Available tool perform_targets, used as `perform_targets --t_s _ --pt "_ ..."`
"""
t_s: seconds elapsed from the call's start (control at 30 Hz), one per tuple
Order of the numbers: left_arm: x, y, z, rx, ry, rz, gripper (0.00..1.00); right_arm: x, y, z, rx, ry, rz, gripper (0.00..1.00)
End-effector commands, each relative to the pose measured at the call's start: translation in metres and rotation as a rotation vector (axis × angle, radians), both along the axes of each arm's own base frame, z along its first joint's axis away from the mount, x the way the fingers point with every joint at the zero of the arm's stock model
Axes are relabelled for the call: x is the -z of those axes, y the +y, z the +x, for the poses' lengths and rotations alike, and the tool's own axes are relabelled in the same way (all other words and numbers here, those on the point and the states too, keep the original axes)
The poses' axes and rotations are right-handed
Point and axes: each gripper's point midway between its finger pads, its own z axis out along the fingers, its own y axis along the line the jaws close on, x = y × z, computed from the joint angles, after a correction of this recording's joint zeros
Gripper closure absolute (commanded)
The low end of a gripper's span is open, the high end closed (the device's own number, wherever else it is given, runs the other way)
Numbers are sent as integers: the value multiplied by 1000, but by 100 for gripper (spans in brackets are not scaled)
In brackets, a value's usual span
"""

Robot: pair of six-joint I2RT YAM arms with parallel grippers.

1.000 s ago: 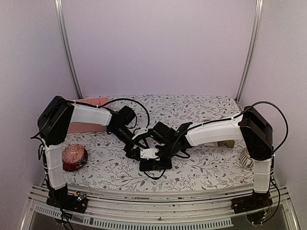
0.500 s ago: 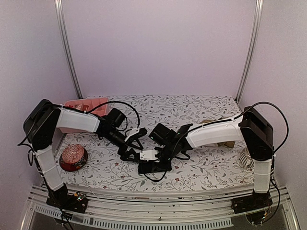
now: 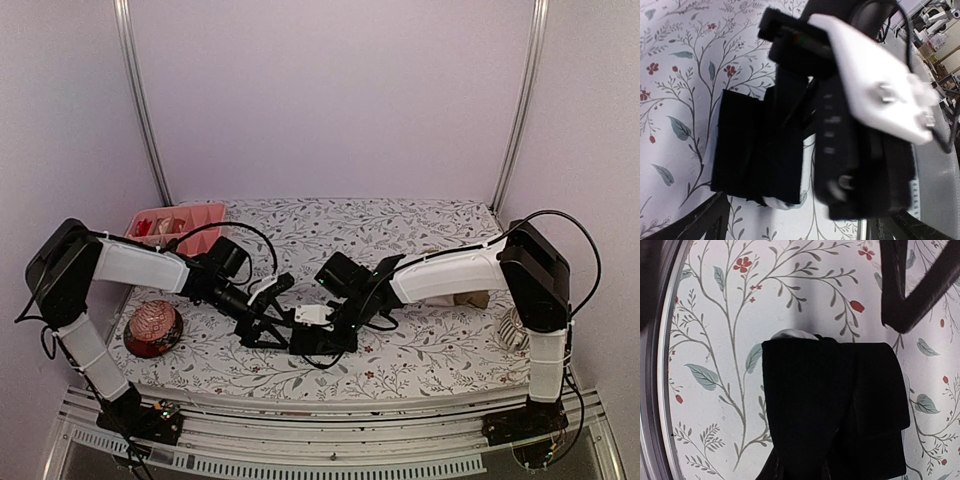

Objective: Roll the underwear
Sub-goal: Roll the underwear at the center of the board, then place the underwear at the center of the board.

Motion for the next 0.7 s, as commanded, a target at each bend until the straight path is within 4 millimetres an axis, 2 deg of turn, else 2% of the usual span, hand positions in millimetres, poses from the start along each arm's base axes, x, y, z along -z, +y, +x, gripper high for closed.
perform_targets --t_s 0.0,0.13,0.27,0.43,0.67 --pt "-28 -6 -5 25 -6 -106 1 49 -49 10 132 46 -195 88" --pt "-23 -12 -16 62 24 -113 2 48 -47 11 136 42 -193 88" --pt "-10 -15 -1 3 -1 -88 1 46 -41 10 133 58 -178 88" --pt "-3 -7 17 -78 -20 -97 1 50 -43 8 132 72 -192 88" --pt "15 -12 20 -51 65 -100 2 40 -41 8 125 69 -169 88"
